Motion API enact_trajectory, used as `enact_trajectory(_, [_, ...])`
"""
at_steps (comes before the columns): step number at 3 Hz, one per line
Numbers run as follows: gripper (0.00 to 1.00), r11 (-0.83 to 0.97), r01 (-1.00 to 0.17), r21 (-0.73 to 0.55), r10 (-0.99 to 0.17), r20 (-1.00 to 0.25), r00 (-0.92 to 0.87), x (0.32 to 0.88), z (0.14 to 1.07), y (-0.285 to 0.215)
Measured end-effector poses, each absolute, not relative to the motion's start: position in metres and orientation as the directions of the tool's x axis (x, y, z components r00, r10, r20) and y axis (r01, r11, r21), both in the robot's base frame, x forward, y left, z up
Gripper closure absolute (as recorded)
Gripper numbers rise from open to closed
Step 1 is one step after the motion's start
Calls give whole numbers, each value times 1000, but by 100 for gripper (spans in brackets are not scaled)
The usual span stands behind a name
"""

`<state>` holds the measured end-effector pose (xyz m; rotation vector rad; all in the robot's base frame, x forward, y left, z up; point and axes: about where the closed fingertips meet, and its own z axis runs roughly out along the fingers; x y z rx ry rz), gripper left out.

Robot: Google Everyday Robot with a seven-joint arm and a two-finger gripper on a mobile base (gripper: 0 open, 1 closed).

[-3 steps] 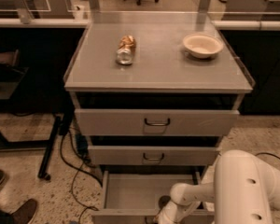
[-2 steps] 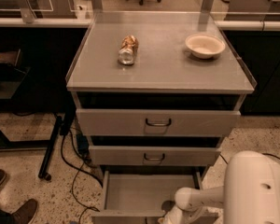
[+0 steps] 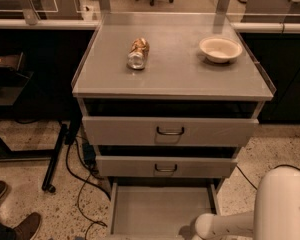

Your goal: Open bottom drawer

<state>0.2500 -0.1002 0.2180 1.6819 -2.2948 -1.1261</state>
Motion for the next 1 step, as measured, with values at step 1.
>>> enact_trajectory(1, [0,126,-793,596,-853,-343,-393,250,218,-100])
